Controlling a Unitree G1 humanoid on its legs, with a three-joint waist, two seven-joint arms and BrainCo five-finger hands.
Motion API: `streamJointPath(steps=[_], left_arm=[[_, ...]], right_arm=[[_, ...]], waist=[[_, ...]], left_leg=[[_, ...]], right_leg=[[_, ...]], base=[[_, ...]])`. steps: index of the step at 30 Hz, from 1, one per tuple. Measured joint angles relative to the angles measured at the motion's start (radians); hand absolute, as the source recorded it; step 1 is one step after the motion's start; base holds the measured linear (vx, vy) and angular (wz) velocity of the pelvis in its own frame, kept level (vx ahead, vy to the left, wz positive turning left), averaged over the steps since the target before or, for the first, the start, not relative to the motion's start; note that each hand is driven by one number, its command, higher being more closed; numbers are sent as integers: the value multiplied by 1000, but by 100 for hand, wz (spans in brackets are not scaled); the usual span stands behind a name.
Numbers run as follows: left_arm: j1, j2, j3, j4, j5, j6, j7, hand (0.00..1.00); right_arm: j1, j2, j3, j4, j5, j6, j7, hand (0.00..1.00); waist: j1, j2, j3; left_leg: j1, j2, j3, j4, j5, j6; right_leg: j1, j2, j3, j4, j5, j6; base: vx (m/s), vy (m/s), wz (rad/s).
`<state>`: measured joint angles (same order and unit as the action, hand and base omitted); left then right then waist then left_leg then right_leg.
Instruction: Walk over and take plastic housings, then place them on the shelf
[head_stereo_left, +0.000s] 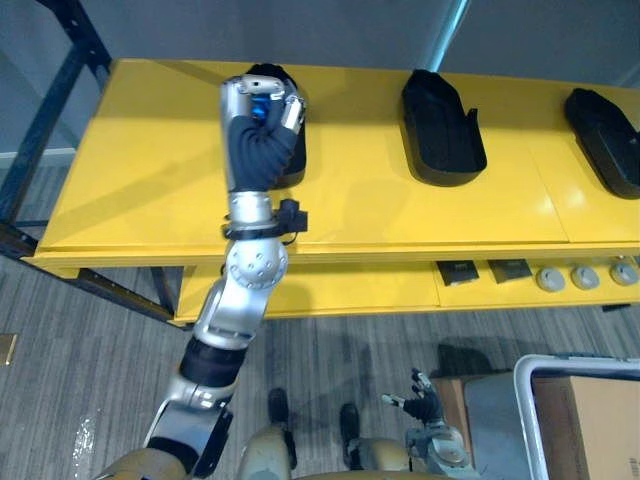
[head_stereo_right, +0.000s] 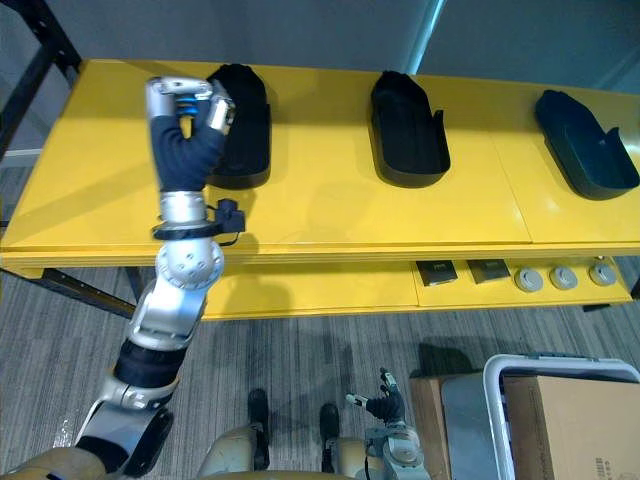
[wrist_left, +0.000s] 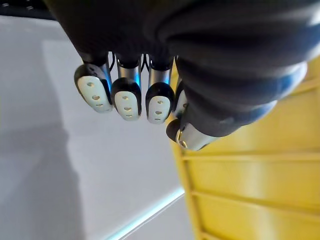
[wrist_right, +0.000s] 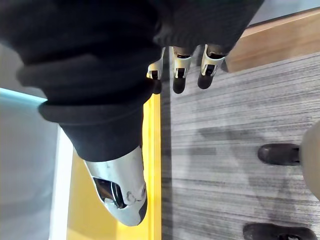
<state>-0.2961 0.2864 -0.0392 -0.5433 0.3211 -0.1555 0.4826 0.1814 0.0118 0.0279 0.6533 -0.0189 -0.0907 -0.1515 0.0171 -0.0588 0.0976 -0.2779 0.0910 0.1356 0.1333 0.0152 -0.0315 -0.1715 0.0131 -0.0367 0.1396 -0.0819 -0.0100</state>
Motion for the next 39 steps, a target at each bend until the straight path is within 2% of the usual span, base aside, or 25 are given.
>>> streamJointPath(steps=[1,3,6,9,12,14,15,18,19,20,24,30,35,39], left_arm=[[35,3,47,-18,-11,-11,2,100],[173,8,235,-62,-56,-28,25,100],[359,-9,425,-57,-91,-23,46,100],[475,-54,511,-22,-124,-16,45,100],[586,-128,555,195,-159,31,13,100],[624,-163,552,386,-193,72,-48,100],[625,-173,551,445,-197,80,-63,0],[615,-219,551,776,-230,109,-130,0],[604,-227,551,837,-242,111,-144,0],[577,-248,552,980,-274,115,-174,0],[535,-280,537,1202,-292,124,-227,0],[508,-285,497,1292,-290,123,-263,0],[505,-304,413,1312,-287,107,-275,0],[496,-305,360,1317,-280,101,-287,0]], right_arm=[[0,0,-1,1,0,1,0,0],[-4,1,-13,1,0,1,2,0],[-17,2,-46,11,-1,2,2,0],[-19,1,-72,11,-1,4,2,0],[-22,0,-89,16,-14,14,5,0],[-28,0,-90,36,-23,26,18,0],[-28,0,-90,37,-23,29,22,0],[-30,1,-97,41,-23,35,24,0],[-29,1,-103,41,-23,35,24,0],[-25,0,-111,41,-23,36,23,0],[-28,4,-115,55,-22,36,24,0],[-34,4,-153,91,-21,36,21,0],[-32,5,-179,117,-21,36,20,0],[-33,7,-187,117,-21,36,20,0]], waist=[[0,2,0],[0,9,-4],[4,11,-6],[24,11,-20],[32,20,-41],[32,19,-65],[32,19,-65],[23,13,-85],[23,13,-85],[23,13,-86],[23,7,-96],[23,21,-103],[22,42,-110],[23,42,-109]], left_leg=[[6,-2,-6,-3,0,0],[21,-10,-24,-12,-3,-4],[51,-22,-39,-12,0,-1],[66,-29,-42,-13,-4,6],[88,-37,-42,-4,-33,14],[83,-34,-27,24,-54,17],[88,-33,-22,29,-59,17],[95,-27,-5,61,-77,22],[99,-28,-2,62,-77,22],[104,-32,0,62,-78,24],[117,-38,5,61,-87,28],[119,-44,14,61,-91,35],[120,-55,19,58,-96,42],[135,-62,29,57,-106,41]], right_leg=[[7,-2,-8,4,-5,-1],[27,-9,-32,4,-14,-1],[64,-19,-48,2,-24,4],[84,-26,-53,-3,-26,7],[118,-35,-58,-8,-30,10],[127,-36,-50,-8,-37,14],[132,-36,-48,-9,-38,15],[136,-40,-42,-1,-42,20],[139,-42,-40,-1,-42,21],[144,-46,-39,-1,-43,24],[152,-54,-32,-1,-45,32],[151,-64,-28,-1,-45,41],[154,-76,-23,-1,-50,53],[169,-84,-17,-2,-53,59]], base=[[-10,-17,29],[8,-13,31],[39,5,22],[40,23,10],[17,18,6],[-22,18,-14],[-26,10,-17],[10,13,-13],[30,29,-7],[0,0,0],[5,27,-5],[2,8,-2],[4,5,-2],[8,15,-5]])
